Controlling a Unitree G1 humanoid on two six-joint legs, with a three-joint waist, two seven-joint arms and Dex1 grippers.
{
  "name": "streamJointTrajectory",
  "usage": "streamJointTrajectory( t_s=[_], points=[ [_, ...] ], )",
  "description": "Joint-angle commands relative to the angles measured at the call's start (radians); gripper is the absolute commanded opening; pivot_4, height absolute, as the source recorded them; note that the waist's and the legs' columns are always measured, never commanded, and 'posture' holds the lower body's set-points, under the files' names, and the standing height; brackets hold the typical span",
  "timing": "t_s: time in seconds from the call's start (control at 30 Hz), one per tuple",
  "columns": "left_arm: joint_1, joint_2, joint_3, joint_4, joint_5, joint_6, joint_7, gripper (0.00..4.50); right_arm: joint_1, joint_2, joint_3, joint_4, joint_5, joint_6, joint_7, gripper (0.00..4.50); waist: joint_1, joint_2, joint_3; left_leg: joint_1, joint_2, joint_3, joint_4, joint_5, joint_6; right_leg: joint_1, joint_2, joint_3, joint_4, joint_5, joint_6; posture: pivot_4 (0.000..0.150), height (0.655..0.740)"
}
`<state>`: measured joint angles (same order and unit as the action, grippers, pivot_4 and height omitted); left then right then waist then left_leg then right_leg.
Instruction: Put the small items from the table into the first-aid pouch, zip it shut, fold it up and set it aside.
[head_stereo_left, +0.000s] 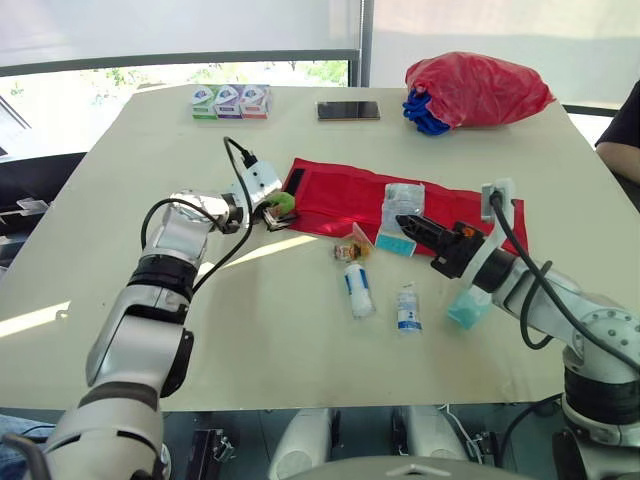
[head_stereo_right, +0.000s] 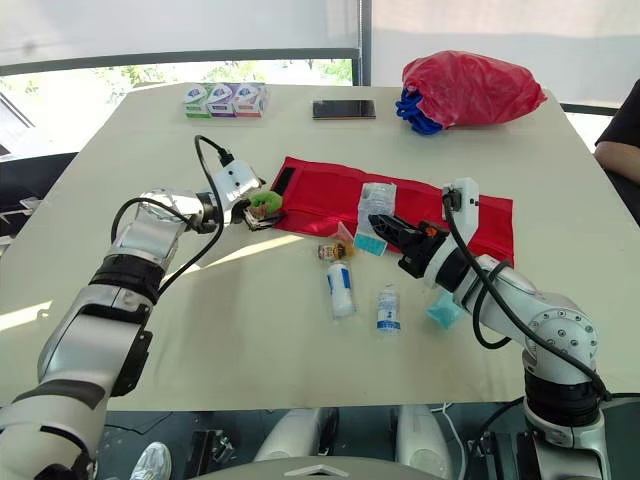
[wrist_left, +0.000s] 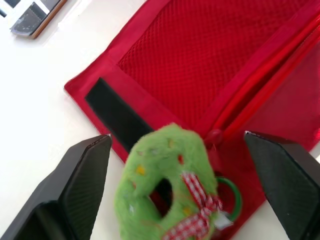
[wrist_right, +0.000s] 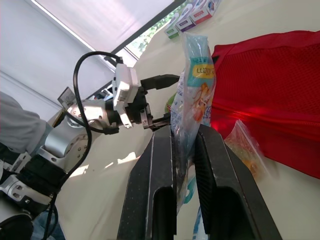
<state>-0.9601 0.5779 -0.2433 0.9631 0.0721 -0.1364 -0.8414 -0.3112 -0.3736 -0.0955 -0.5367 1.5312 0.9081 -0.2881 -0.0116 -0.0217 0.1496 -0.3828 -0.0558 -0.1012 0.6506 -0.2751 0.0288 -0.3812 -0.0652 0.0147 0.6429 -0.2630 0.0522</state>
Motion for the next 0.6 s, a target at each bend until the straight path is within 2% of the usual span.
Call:
streamJointTrajectory(
  t_s=[0.03, 0.23, 0.27, 0.33, 0.47, 0.5, 0.53, 0.57, 0.6],
  points=[
    [-0.062, -0.033, -0.009, 0.121, 0.061, -0.095, 0.030, 4.48, 0.004, 0.005, 0.009, -0.053, 0.016, -0.046, -0.014, 0.03, -0.002, 0.000, 0.000, 0.000, 0.000, 0.000, 0.000, 0.000, 0.000, 0.000, 0.000, 0.000, 0.000, 0.000, 0.000, 0.150, 0.7400],
    [-0.134, -0.078, 0.019, 0.241, 0.087, -0.110, 0.060, 4.48, 0.018, 0.004, 0.025, -0.071, 0.005, -0.083, -0.036, 0.03, -0.002, -0.001, 0.000, 0.000, 0.000, 0.000, 0.001, 0.000, 0.001, 0.000, 0.000, 0.000, 0.002, 0.000, 0.001, 0.150, 0.7400],
    [-0.141, -0.078, 0.015, 0.251, 0.099, -0.114, 0.062, 3.99, 0.019, 0.003, 0.026, -0.073, 0.005, -0.088, -0.038, 0.03, -0.003, -0.001, 0.000, 0.000, 0.000, 0.000, 0.002, 0.000, 0.001, 0.000, 0.000, 0.000, 0.002, 0.000, 0.001, 0.150, 0.7400],
    [-0.148, -0.072, 0.000, 0.266, 0.128, -0.135, 0.066, 3.33, 0.020, 0.001, 0.029, -0.077, 0.005, -0.097, -0.042, 0.03, -0.003, -0.001, 0.000, 0.000, 0.000, 0.000, 0.002, 0.000, 0.001, 0.000, 0.001, 0.000, 0.002, 0.001, 0.001, 0.150, 0.7400],
    [-0.157, -0.069, 0.001, 0.286, 0.152, -0.157, 0.033, 1.36, 0.018, -0.003, 0.039, -0.076, -0.002, -0.110, -0.044, 0.03, -0.005, -0.001, 0.000, 0.000, 0.000, 0.000, 0.002, 0.000, 0.001, 0.000, 0.001, 0.000, 0.002, 0.001, 0.001, 0.150, 0.7400],
    [-0.158, -0.068, 0.003, 0.289, 0.154, -0.162, 0.017, 0.99, 0.016, -0.003, 0.042, -0.074, -0.003, -0.113, -0.044, 0.03, -0.005, -0.001, 0.000, 0.000, 0.000, 0.000, 0.002, 0.000, 0.001, 0.000, 0.001, 0.000, 0.002, 0.001, 0.001, 0.150, 0.7400],
    [-0.158, -0.067, 0.006, 0.292, 0.155, -0.169, -0.003, 0.39, 0.014, -0.003, 0.044, -0.072, -0.004, -0.115, -0.044, 0.03, -0.005, -0.001, 0.000, 0.000, 0.000, 0.000, 0.002, 0.000, 0.001, 0.000, 0.001, 0.000, 0.002, 0.001, 0.001, 0.150, 0.7400],
    [-0.159, -0.067, 0.008, 0.293, 0.155, -0.173, -0.020, 0.11, 0.013, -0.003, 0.046, -0.071, -0.005, -0.117, -0.044, 0.03, -0.005, -0.001, 0.000, 0.000, 0.000, 0.000, 0.002, 0.000, 0.001, 0.000, 0.001, 0.000, 0.002, 0.001, 0.001, 0.150, 0.7400],
    [-0.159, -0.066, 0.010, 0.295, 0.156, -0.180, -0.045, 0.11, 0.012, -0.001, 0.050, -0.067, -0.005, -0.119, -0.044, 0.03, -0.005, -0.001, 0.000, 0.000, 0.000, 0.000, 0.002, 0.000, 0.001, 0.000, 0.001, 0.000, 0.002, 0.001, 0.001, 0.150, 0.7400]
  ],
)
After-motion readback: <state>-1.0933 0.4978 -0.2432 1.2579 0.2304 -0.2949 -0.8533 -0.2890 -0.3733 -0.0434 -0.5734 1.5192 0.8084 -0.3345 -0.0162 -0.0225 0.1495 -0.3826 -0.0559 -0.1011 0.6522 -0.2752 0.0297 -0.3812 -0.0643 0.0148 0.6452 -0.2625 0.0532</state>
